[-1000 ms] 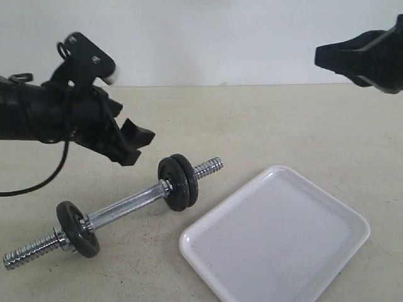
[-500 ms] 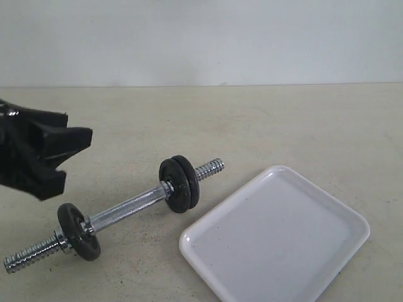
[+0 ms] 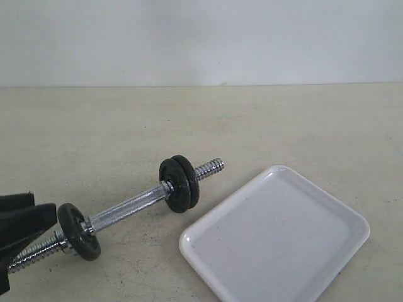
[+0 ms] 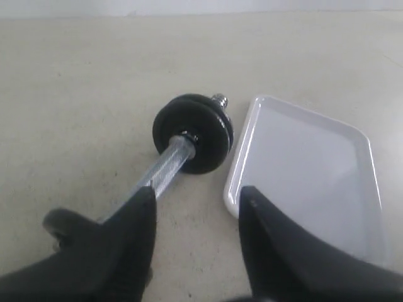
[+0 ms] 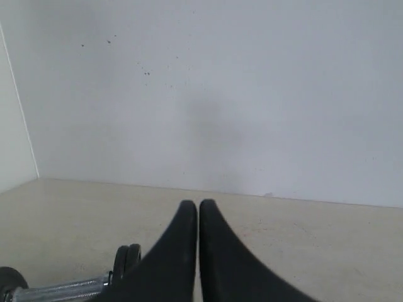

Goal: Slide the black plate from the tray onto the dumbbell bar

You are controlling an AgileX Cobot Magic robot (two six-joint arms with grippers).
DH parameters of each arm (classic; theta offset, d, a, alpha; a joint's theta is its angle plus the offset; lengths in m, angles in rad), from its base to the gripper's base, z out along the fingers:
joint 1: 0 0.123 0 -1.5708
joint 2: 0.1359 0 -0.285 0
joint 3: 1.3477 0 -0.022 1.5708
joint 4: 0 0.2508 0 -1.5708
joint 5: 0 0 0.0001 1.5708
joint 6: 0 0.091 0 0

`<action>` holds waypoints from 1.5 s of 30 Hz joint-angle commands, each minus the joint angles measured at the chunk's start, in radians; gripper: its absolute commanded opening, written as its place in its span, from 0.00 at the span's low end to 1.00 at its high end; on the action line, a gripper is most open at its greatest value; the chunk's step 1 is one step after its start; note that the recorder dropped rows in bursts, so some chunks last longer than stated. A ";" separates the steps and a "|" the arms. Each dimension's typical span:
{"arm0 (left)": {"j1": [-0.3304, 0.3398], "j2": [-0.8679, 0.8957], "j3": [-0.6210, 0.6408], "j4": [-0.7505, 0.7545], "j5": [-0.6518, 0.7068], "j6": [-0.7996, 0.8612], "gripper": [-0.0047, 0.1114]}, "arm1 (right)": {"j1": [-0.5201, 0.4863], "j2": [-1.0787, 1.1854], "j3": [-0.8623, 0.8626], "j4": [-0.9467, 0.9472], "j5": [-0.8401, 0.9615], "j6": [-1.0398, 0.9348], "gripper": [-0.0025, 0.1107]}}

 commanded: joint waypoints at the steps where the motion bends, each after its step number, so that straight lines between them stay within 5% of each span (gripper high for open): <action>1: -0.001 -0.016 0.073 -0.061 -0.026 -0.013 0.38 | -0.004 -0.008 0.015 0.008 0.027 0.019 0.02; 10: -0.001 -0.018 0.125 -0.077 -0.121 -0.010 0.38 | -0.004 -0.008 0.015 -0.082 -0.057 0.046 0.02; 26: -0.001 -0.020 0.159 -0.077 -0.305 -0.120 0.38 | -0.004 -0.008 0.015 -0.466 -0.102 0.380 0.02; 45: -0.001 -0.038 0.159 -0.072 -0.318 -0.152 0.38 | -0.004 -0.008 0.015 -0.475 -0.097 0.414 0.02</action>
